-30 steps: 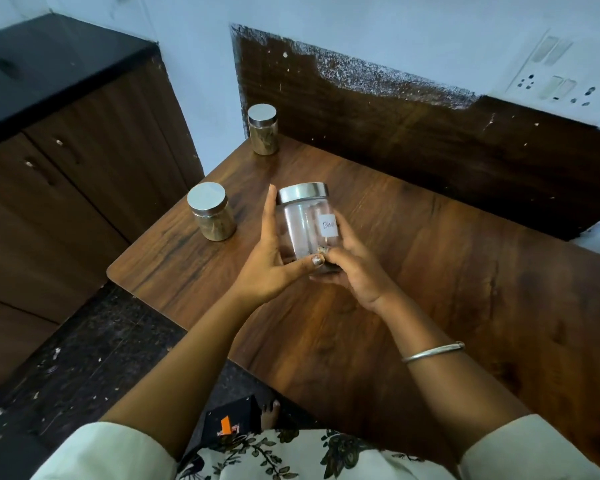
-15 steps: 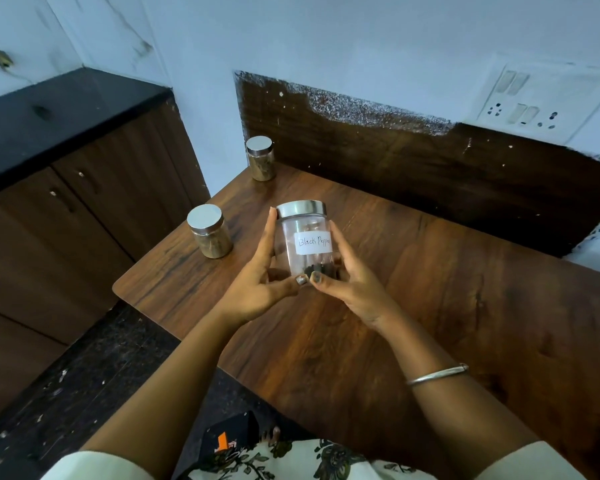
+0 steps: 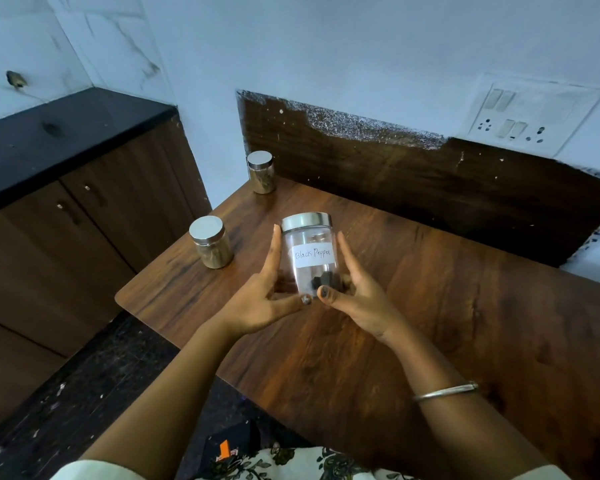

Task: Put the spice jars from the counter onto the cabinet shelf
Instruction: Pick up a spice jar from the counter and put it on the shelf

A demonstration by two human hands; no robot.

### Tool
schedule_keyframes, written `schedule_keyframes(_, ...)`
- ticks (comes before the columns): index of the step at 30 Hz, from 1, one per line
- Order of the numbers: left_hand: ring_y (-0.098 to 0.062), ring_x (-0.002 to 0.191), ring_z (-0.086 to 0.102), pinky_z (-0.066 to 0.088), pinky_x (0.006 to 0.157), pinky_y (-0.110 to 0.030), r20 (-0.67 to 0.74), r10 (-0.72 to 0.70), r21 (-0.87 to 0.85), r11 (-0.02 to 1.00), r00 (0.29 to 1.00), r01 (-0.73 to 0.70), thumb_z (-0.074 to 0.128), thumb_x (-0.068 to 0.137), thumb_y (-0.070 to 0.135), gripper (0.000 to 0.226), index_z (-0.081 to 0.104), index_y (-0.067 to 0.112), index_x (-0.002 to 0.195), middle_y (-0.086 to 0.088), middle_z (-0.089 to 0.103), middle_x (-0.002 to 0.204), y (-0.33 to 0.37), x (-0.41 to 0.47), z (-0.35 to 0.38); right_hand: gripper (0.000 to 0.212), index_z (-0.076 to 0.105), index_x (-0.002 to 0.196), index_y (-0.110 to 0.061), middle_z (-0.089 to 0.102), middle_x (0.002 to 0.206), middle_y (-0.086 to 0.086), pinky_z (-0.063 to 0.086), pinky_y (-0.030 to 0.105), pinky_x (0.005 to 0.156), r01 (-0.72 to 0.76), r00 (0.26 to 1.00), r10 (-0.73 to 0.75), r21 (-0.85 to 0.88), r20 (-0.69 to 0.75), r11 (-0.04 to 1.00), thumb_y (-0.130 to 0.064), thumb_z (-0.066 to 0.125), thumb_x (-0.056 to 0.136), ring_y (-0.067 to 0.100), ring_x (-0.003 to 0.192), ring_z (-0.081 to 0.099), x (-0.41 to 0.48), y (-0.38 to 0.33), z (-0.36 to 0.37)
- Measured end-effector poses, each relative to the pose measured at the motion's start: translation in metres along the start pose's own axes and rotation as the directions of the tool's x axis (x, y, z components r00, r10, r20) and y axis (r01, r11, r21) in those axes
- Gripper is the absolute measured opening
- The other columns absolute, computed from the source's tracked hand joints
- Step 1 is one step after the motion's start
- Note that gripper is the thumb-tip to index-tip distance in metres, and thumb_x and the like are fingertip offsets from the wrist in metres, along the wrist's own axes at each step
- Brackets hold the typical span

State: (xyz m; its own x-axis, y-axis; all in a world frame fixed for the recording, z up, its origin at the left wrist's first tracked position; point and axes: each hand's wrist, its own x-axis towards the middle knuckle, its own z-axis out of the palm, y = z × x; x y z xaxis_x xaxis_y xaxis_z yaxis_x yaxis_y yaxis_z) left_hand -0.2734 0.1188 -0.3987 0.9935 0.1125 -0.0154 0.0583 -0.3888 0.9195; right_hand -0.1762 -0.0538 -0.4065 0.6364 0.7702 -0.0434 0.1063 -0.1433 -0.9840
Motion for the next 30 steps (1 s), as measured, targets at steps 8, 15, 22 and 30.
schedule_keyframes(8,-0.005,0.089,0.066,0.053,0.078,-0.018,0.032,0.092,0.129,0.987,0.995,-0.095,0.067,0.077,0.044,0.112,-0.027,0.049,0.137,0.005,0.064,0.11,0.007,0.017,0.002,0.092,0.001,0.124,-0.077,0.032,0.151,-0.013,0.034,0.011,0.09,0.053,0.994,-0.062,-0.098,-0.087,0.994,-0.071,0.068,0.06,0.001,0.13,0.035,-0.007,-0.009,-0.014)
schedule_keyframes(15,0.001,0.093,0.062,0.048,0.083,-0.011,0.054,0.227,0.245,0.941,0.972,-0.233,0.066,0.082,0.039,0.107,-0.025,0.049,0.138,0.011,0.057,0.12,0.046,0.047,0.016,0.094,0.005,0.129,-0.071,0.029,0.153,-0.01,0.039,0.035,0.105,0.136,0.955,-0.171,-0.152,-0.244,0.979,-0.068,0.069,0.06,0.011,0.132,0.04,-0.02,-0.032,-0.046)
schedule_keyframes(22,-0.002,0.09,0.065,0.052,0.083,-0.021,0.159,0.371,0.242,0.884,0.915,-0.4,0.066,0.083,0.028,0.11,-0.027,0.04,0.14,0.007,0.057,0.126,0.11,0.089,0.038,0.094,0.005,0.128,-0.07,0.044,0.144,0.003,0.044,0.032,0.103,0.173,0.899,-0.236,-0.196,-0.37,0.965,-0.057,0.071,0.062,0.012,0.124,0.051,-0.04,-0.064,-0.1)
schedule_keyframes(30,0.0,0.099,0.063,0.049,0.08,-0.013,0.244,0.547,0.197,0.781,0.801,-0.593,0.063,0.085,0.026,0.107,-0.026,0.051,0.136,0.008,0.059,0.126,0.209,0.15,0.059,0.098,0.005,0.134,-0.064,0.054,0.135,-0.001,0.046,0.026,0.099,0.209,0.757,-0.392,-0.375,-0.522,0.903,-0.047,0.072,0.065,0.007,0.12,0.054,-0.061,-0.127,-0.178)
